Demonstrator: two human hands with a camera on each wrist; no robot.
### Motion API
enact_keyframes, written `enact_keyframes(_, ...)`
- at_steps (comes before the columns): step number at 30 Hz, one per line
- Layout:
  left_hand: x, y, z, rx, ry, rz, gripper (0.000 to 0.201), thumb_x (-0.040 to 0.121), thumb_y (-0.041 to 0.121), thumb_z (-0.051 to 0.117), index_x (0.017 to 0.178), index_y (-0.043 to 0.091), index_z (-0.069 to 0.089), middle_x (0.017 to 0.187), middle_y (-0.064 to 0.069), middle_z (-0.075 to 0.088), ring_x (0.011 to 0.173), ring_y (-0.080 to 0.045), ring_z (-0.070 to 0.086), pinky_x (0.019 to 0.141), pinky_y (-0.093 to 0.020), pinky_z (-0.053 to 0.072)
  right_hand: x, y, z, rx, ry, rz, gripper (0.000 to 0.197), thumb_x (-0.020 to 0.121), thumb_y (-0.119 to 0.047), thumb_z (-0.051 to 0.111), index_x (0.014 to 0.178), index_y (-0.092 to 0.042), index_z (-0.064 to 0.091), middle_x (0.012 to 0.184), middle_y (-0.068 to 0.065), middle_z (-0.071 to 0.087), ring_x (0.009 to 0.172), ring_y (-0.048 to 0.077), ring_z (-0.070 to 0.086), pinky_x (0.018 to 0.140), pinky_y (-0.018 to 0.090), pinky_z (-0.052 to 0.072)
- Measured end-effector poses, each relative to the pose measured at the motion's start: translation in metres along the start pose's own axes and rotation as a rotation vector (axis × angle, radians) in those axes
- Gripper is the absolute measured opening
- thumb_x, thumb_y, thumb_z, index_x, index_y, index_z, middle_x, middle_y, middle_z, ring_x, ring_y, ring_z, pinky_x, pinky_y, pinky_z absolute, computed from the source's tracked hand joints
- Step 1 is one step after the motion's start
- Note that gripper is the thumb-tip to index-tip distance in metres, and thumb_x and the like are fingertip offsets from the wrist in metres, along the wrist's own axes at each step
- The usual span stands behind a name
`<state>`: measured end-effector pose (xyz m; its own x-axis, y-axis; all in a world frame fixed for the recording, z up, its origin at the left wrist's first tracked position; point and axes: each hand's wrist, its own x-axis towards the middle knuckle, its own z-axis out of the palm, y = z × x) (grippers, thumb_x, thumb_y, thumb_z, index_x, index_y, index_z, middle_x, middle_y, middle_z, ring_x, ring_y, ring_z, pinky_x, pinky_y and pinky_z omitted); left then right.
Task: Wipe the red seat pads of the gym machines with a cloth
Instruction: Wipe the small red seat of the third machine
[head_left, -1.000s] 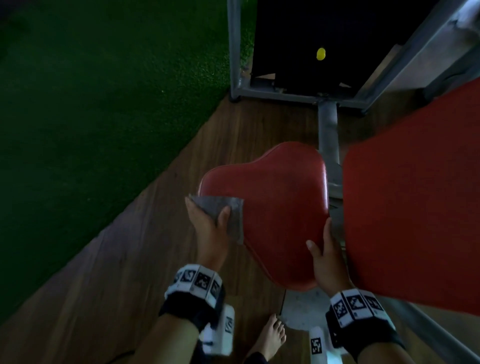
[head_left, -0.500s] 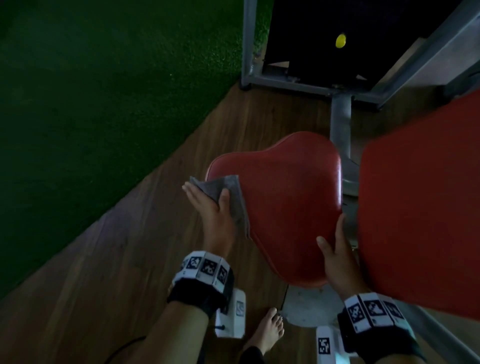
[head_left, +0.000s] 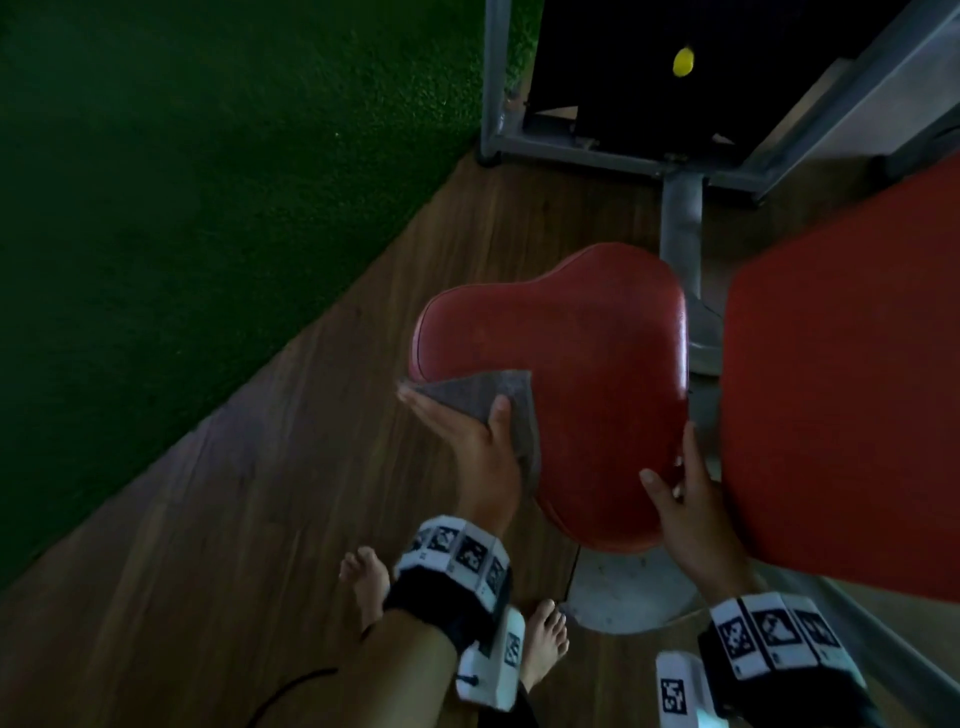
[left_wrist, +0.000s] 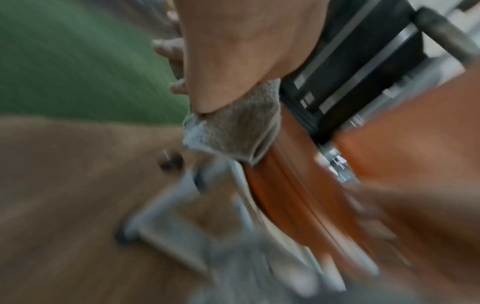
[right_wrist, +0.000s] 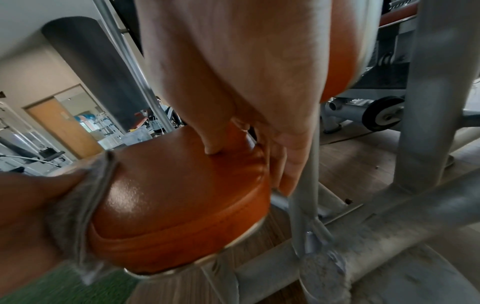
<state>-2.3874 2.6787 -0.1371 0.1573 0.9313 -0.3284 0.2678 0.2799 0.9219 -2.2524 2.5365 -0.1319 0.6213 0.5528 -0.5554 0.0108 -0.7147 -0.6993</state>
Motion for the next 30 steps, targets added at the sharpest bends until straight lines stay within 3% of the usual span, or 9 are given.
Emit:
enact_keyframes(3,-0.044,-0.020,0.021,-0.048,-0.103,-0.038,0.101,0.090,0.053,0.052,0.141,0.037,-0.034,0.158,0.009,-0.022,0.146,-0.007,-0.010,0.120,-0.047,0.013,-0.011,0.005,-0.002,0.016,-0.031,0.023,0.075,0.099,-0.025,0.049,0.152,-0.039,-0.001,0.159,-0.001,0.023,0.139,0.020,0.034,0.110,0.041,0.035)
enact_keyframes(6,-0.056,-0.029,0.022,-0.048,-0.175,-0.033,0.098,0.092,0.047,0.052,0.136,0.045,-0.035,0.156,0.015,-0.024,0.145,-0.002,-0.012,0.120,-0.045,0.011,-0.015,0.005,-0.003,0.007,-0.034,0.044,0.076,0.098,-0.019,0.050,0.152,-0.039,0.001,0.158,-0.002,0.026,0.133,0.018,0.042,0.105,0.038,0.040)
enact_keyframes(9,-0.034,-0.023,0.017,-0.018,-0.061,-0.047,0.097,0.093,0.042,0.054,0.147,0.030,-0.026,0.156,0.012,-0.016,0.138,0.014,-0.013,0.121,-0.031,-0.001,-0.018,0.003,-0.002,-0.032,-0.013,0.059,0.075,0.098,-0.020,0.051,0.152,-0.038,0.002,0.154,0.000,0.032,0.120,0.015,0.049,0.099,0.037,0.044)
enact_keyframes(11,-0.012,-0.020,0.013,-0.037,-0.014,-0.050,0.100,0.092,0.050,0.052,0.145,0.027,-0.030,0.155,0.009,-0.020,0.140,0.008,-0.014,0.121,-0.033,0.001,-0.022,0.002,-0.001,-0.044,0.007,0.063,0.074,0.098,-0.023,0.051,0.153,-0.037,0.003,0.149,0.001,0.037,0.113,0.010,0.046,0.095,0.032,0.042)
enact_keyframes(14,-0.008,-0.021,0.015,-0.082,-0.024,-0.056,0.097,0.094,0.049,0.047,0.140,0.029,-0.036,0.155,0.008,-0.028,0.146,-0.007,-0.011,0.120,-0.045,0.011,-0.025,0.002,0.001,-0.042,0.044,0.075,0.072,0.098,-0.025,0.051,0.154,-0.035,0.006,0.144,0.005,0.044,0.105,0.007,0.044,0.091,0.027,0.037)
enact_keyframes(18,-0.055,-0.024,0.030,0.085,-0.083,-0.016,0.091,0.096,0.042,0.046,0.145,0.025,-0.028,0.157,0.006,-0.025,0.145,-0.006,-0.016,0.121,-0.043,0.004,-0.029,0.002,0.003,-0.049,0.047,0.070,0.070,0.099,-0.026,0.049,0.154,-0.035,0.006,0.151,-0.001,0.038,0.106,0.002,0.041,0.087,0.021,0.034)
enact_keyframes(22,-0.060,-0.027,0.025,0.026,-0.197,-0.023,0.094,0.097,0.034,0.049,0.141,0.031,-0.034,0.154,0.016,-0.029,0.141,0.005,-0.019,0.121,-0.034,0.003,-0.027,0.003,0.001,-0.042,0.035,0.081,0.071,0.099,-0.027,0.049,0.153,-0.038,0.004,0.151,-0.004,0.038,0.109,0.001,0.041,0.087,0.021,0.034)
enact_keyframes(26,-0.030,-0.005,0.022,-0.021,-0.025,-0.075,0.092,0.098,0.035,0.048,0.144,0.023,-0.031,0.154,0.012,-0.022,0.139,0.004,-0.009,0.118,-0.019,0.003,-0.027,0.004,0.000,-0.030,0.015,0.088,0.072,0.099,-0.027,0.050,0.152,-0.039,0.003,0.144,0.001,0.048,0.105,0.003,0.045,0.082,0.021,0.036)
enact_keyframes(30,-0.020,-0.005,0.034,0.021,0.107,-0.026,0.093,0.098,0.033,0.047,0.143,0.014,-0.032,0.155,0.001,-0.031,0.143,-0.005,-0.018,0.120,-0.032,-0.001,-0.029,0.007,-0.001,-0.006,0.025,0.076,0.071,0.099,-0.028,0.050,0.152,-0.040,0.004,0.148,-0.001,0.043,0.109,0.001,0.040,0.088,0.022,0.036)
